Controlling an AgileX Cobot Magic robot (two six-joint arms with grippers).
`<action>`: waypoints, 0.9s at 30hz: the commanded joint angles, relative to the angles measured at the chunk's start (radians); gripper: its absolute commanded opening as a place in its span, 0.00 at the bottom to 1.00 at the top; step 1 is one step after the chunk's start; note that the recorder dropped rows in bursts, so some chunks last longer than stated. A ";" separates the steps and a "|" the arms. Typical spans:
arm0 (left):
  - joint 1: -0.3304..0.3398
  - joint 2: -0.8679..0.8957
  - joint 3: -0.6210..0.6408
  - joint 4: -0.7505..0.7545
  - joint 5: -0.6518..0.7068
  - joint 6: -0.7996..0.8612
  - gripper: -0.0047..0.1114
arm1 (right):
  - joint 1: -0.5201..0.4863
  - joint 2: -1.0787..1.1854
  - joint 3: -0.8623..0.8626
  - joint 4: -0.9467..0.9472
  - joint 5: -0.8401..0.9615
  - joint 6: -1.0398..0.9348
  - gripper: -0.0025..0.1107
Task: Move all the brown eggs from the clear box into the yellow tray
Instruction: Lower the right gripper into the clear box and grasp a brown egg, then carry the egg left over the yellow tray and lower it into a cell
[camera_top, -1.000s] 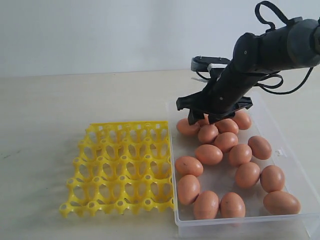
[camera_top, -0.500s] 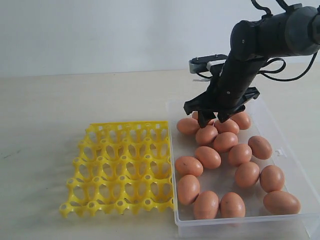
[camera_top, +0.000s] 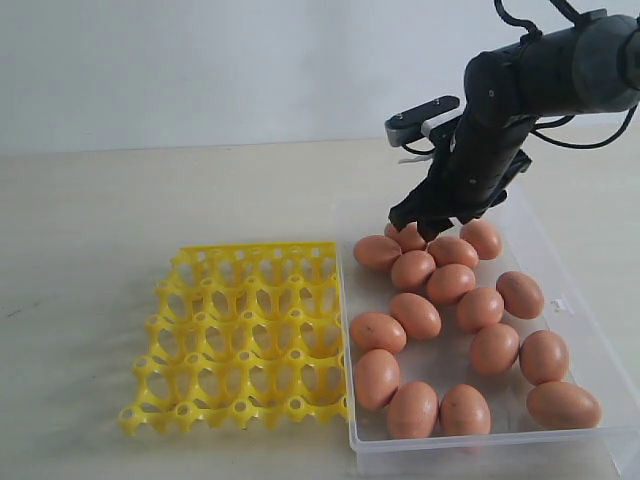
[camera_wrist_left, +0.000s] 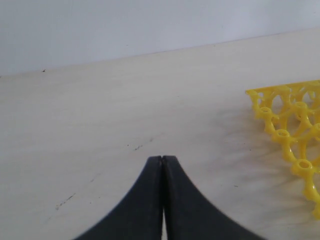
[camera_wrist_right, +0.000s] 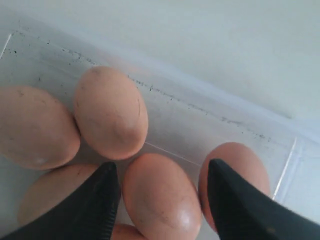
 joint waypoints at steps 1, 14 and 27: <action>-0.007 0.002 -0.004 -0.007 -0.012 -0.004 0.04 | -0.006 0.030 -0.009 -0.009 -0.013 -0.035 0.48; -0.007 0.002 -0.004 -0.007 -0.012 -0.004 0.04 | -0.004 0.076 -0.009 -0.012 -0.054 -0.094 0.48; -0.007 0.002 -0.004 -0.007 -0.012 -0.004 0.04 | -0.004 0.115 -0.009 -0.012 -0.052 -0.094 0.34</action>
